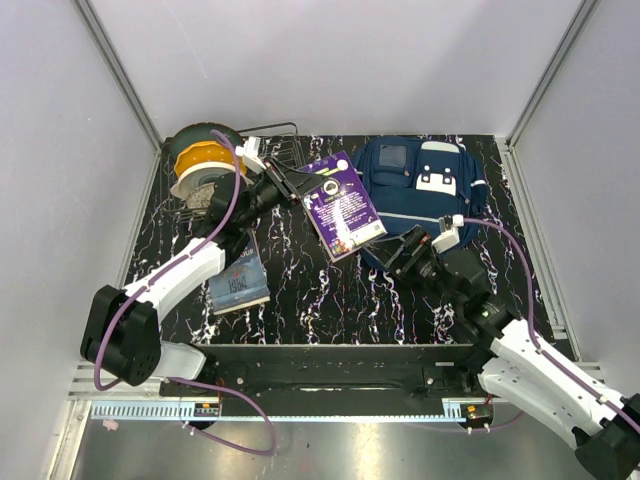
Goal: Pack the student bag
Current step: Pick up the book from the center of the board, then place the book in the student bag.
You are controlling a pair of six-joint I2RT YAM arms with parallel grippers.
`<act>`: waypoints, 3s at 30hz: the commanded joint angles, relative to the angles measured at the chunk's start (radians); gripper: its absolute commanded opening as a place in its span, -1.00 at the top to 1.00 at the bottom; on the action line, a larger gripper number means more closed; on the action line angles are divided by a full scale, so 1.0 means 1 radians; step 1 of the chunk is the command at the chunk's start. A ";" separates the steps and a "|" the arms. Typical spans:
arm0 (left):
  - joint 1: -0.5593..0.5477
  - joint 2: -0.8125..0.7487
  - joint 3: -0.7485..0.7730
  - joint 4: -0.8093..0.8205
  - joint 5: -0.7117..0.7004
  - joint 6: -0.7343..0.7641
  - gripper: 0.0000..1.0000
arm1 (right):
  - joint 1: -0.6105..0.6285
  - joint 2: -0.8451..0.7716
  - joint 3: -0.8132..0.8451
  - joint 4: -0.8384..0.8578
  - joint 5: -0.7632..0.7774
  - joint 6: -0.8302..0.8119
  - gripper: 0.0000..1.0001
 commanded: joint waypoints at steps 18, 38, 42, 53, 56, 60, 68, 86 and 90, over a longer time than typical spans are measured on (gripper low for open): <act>-0.047 -0.006 -0.085 0.256 -0.102 -0.154 1.00 | -0.034 0.318 0.055 0.567 -0.166 0.045 -0.36; -0.124 -0.021 0.153 -0.459 -0.260 0.430 -0.98 | -0.048 -0.137 0.119 -0.192 0.519 0.072 1.00; -0.190 0.011 0.186 -0.540 -0.271 0.602 -0.98 | -0.049 -0.198 0.207 -0.595 0.715 0.135 1.00; -0.441 0.334 0.427 -0.643 -0.188 1.122 -0.98 | -0.049 -0.196 0.441 -1.070 0.989 0.289 1.00; -0.443 0.411 0.462 -0.611 -0.117 1.149 -0.98 | -0.049 -0.263 0.463 -1.113 1.018 0.284 1.00; -0.454 0.505 0.516 -0.616 -0.133 1.226 -0.98 | -0.049 -0.388 0.465 -1.114 0.996 0.260 1.00; -0.473 0.611 0.585 -0.538 -0.105 1.263 -0.98 | -0.049 -0.429 0.455 -1.130 0.894 0.284 1.00; -0.493 0.802 0.757 -0.688 -0.160 1.226 -0.83 | -0.048 -0.601 0.388 -1.177 0.834 0.384 1.00; -0.493 0.815 0.797 -0.755 -0.188 1.243 -0.74 | -0.048 -0.607 0.388 -1.191 0.835 0.393 0.99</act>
